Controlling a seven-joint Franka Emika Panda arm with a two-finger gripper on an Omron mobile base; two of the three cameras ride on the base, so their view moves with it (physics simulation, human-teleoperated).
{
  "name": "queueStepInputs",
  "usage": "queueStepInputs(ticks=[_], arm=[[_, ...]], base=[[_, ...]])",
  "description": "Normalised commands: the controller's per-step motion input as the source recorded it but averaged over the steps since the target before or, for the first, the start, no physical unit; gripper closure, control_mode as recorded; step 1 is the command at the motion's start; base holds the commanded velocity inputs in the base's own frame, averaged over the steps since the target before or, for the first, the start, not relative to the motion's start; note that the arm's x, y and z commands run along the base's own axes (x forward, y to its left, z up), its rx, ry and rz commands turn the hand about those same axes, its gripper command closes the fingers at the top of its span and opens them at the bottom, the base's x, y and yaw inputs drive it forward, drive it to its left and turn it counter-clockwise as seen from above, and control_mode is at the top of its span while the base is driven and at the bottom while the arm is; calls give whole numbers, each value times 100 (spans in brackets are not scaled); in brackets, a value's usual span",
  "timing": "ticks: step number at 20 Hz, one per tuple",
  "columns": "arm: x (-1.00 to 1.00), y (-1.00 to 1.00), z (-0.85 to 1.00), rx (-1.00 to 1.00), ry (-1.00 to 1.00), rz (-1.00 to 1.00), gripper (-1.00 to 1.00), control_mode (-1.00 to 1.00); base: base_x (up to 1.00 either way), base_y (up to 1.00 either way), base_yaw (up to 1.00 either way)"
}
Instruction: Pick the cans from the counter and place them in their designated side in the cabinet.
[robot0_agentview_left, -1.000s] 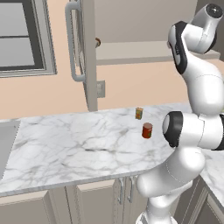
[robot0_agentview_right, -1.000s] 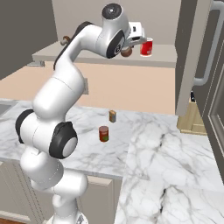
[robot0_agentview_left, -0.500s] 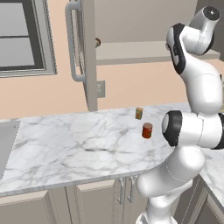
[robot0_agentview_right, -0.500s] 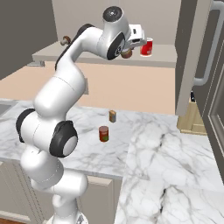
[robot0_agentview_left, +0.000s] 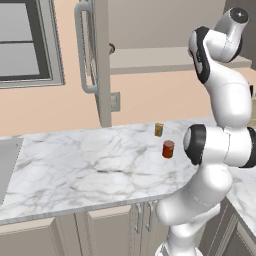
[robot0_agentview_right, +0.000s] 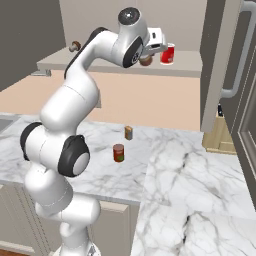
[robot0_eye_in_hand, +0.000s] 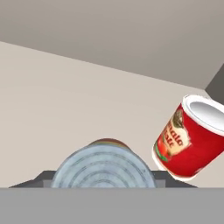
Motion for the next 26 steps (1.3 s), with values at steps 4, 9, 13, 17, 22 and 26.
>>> queueStepInputs(ticks=[4, 9, 13, 17, 22, 26], arm=[[6, -3, -2, 0, 0, 0, -100, -100], [5, 0, 1, 0, -3, 1, -100, -100], [2, 0, 13, 1, -16, 7, -100, -100], [-9, -3, 18, 1, -25, 10, -100, -100], [-46, -9, 5, 0, -23, 9, -100, -100], [-63, 3, 0, 0, -18, 5, -100, -100]], base=[[0, 0, 0], [0, 0, 0], [0, 0, 0], [0, 0, 0], [0, 0, 0], [0, 0, 0]])
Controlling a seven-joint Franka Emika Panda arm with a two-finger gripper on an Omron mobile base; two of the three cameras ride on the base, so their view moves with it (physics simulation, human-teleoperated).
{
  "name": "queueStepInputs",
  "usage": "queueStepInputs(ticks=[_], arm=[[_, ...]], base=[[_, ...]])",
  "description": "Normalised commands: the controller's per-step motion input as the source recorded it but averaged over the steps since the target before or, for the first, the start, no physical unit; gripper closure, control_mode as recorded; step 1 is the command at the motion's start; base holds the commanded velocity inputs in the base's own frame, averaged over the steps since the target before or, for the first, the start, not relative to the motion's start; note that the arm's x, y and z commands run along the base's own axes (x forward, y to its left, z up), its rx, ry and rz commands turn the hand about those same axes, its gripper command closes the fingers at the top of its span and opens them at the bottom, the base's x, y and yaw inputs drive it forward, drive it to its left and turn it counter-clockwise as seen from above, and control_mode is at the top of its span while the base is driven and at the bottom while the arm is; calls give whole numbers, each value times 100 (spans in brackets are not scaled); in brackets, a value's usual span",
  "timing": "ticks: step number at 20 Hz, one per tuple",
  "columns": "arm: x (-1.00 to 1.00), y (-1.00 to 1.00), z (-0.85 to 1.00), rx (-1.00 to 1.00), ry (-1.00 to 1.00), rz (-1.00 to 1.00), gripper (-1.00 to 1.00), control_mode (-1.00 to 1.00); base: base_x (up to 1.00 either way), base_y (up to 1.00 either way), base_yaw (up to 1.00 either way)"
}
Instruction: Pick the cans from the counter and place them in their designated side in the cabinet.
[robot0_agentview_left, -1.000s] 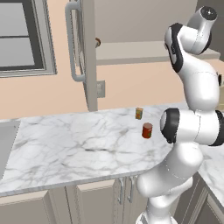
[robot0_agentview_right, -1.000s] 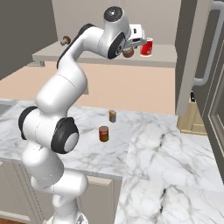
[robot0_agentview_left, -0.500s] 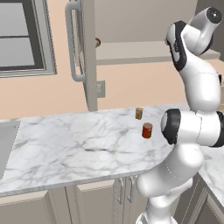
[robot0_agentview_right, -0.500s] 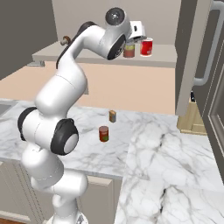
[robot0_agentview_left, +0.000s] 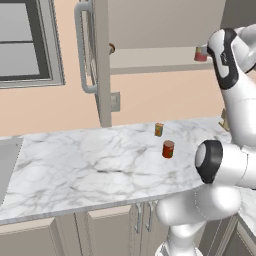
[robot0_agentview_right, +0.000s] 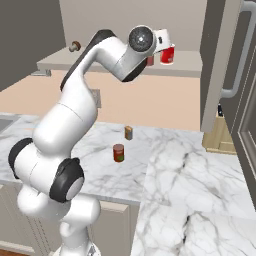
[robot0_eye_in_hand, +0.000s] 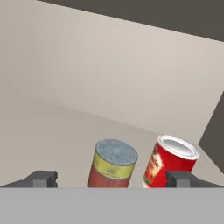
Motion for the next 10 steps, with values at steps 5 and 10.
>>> queueStepInputs(ticks=[5, 10], arm=[[-63, 14, 0, -3, -5, 3, -100, -100], [-64, 18, 0, -11, 0, 0, -100, -100]], base=[[0, 0, 0], [0, 0, 0]])
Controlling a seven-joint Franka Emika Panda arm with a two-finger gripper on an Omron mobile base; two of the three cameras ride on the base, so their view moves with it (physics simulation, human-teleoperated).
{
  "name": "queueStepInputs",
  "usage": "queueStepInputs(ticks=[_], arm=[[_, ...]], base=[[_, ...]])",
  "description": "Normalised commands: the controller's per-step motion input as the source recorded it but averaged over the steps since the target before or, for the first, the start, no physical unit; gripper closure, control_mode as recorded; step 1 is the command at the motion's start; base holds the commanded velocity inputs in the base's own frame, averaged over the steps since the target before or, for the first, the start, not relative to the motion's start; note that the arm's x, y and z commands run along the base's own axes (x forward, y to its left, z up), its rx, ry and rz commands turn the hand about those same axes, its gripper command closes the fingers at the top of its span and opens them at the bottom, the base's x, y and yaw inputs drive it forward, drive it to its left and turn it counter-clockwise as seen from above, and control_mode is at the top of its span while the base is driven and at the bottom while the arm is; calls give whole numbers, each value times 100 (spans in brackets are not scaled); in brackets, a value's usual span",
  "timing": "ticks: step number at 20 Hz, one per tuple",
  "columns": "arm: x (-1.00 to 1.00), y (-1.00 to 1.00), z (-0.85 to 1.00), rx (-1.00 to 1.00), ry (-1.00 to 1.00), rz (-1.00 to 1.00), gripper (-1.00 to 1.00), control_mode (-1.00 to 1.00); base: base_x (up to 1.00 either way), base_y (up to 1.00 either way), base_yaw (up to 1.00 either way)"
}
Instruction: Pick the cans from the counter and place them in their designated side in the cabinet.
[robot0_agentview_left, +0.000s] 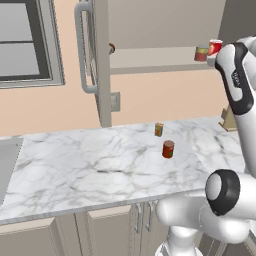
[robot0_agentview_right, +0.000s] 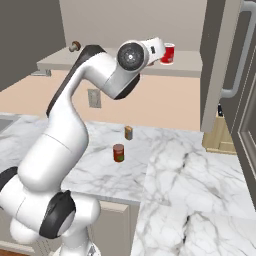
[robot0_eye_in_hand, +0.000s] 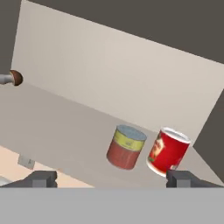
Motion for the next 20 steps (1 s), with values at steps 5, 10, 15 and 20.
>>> queueStepInputs(ticks=[5, 10, 15, 20], arm=[[-60, 18, 0, -11, 0, 0, -100, -100], [-61, 16, -7, -6, 4, 0, -100, -100], [-68, 18, -26, 2, 0, 0, -100, -100], [-29, 21, -47, 13, 2, 0, -100, -100]], base=[[0, 0, 0], [0, 0, 0], [0, 0, 0], [0, 0, 0]])
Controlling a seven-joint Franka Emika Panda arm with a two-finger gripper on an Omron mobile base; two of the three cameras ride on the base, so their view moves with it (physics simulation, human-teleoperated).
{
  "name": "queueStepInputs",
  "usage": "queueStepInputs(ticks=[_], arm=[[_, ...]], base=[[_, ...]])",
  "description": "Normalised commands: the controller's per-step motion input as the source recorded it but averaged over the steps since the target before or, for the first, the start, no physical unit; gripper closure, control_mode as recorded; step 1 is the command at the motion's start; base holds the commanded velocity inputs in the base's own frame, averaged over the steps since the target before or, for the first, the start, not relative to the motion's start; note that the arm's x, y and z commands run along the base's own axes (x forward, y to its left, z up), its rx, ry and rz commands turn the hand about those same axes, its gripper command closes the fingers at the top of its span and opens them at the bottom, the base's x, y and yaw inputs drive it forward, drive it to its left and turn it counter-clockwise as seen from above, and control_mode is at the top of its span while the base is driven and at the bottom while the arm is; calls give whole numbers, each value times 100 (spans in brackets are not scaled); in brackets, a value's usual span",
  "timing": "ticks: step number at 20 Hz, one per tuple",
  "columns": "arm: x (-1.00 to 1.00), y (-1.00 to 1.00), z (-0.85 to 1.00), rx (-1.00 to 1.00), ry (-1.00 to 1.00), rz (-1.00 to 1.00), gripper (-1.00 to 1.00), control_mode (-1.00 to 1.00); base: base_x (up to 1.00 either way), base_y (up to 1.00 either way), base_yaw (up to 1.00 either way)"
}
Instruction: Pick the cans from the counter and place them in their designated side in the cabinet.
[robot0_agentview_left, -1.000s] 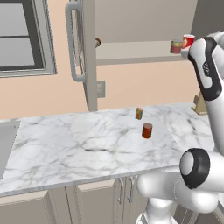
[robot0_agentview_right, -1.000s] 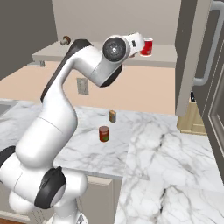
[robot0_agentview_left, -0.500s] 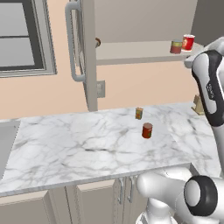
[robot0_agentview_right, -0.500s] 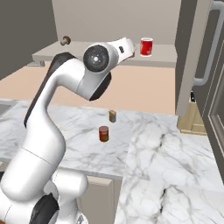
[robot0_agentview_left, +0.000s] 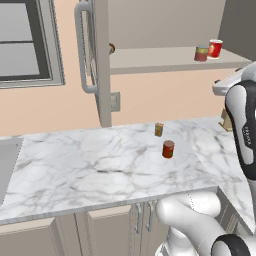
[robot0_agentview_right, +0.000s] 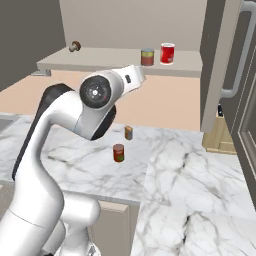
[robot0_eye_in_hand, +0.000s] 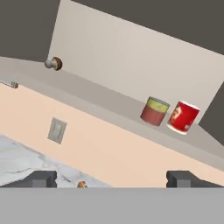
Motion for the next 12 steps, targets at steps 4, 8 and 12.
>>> queueStepInputs(ticks=[4, 8, 12], arm=[[-6, 15, -40, 16, 7, 3, -100, -100], [-13, 6, -8, 0, 3, 1, -100, -100], [-22, 9, 0, 3, 24, -3, -100, -100]], base=[[0, 0, 0], [0, 0, 0], [0, 0, 0]])
